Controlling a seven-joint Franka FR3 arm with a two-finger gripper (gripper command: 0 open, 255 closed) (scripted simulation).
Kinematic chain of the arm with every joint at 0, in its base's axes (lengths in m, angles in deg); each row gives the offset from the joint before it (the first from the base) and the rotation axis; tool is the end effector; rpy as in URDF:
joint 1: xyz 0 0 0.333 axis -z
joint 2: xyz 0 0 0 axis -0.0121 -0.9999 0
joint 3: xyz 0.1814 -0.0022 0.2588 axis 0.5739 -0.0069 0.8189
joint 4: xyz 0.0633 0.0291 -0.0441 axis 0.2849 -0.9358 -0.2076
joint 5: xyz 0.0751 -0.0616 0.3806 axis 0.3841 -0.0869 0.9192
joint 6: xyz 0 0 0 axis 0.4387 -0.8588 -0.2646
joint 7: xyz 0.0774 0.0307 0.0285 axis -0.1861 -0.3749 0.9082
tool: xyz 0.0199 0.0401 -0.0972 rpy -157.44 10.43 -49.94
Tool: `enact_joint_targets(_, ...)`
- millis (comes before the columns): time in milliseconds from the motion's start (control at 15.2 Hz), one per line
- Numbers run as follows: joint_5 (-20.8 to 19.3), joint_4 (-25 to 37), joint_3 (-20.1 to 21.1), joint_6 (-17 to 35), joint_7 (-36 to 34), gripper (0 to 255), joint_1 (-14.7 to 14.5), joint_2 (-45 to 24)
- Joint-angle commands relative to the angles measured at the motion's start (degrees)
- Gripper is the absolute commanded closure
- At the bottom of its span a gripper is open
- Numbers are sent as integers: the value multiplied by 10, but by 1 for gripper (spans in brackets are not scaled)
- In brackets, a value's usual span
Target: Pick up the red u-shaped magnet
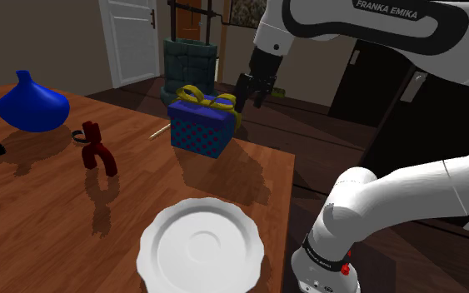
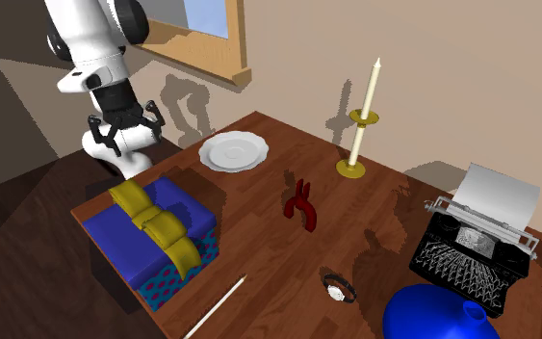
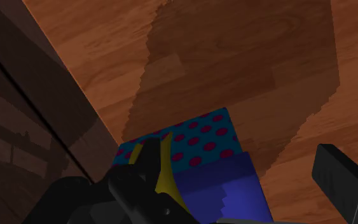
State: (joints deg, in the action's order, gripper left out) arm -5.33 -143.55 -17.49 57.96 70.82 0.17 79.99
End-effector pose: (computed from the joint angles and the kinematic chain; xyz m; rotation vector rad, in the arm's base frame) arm 0.3156 0.0323 0.6365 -3.0758 0.0976 -0.2568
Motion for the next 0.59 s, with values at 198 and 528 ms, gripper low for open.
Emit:
enact_joint_targets(198,3,6,33,44,-16,0,-9,-36)
enact_joint_targets(528,-3,28,88,113,-46,0,-17,-105)
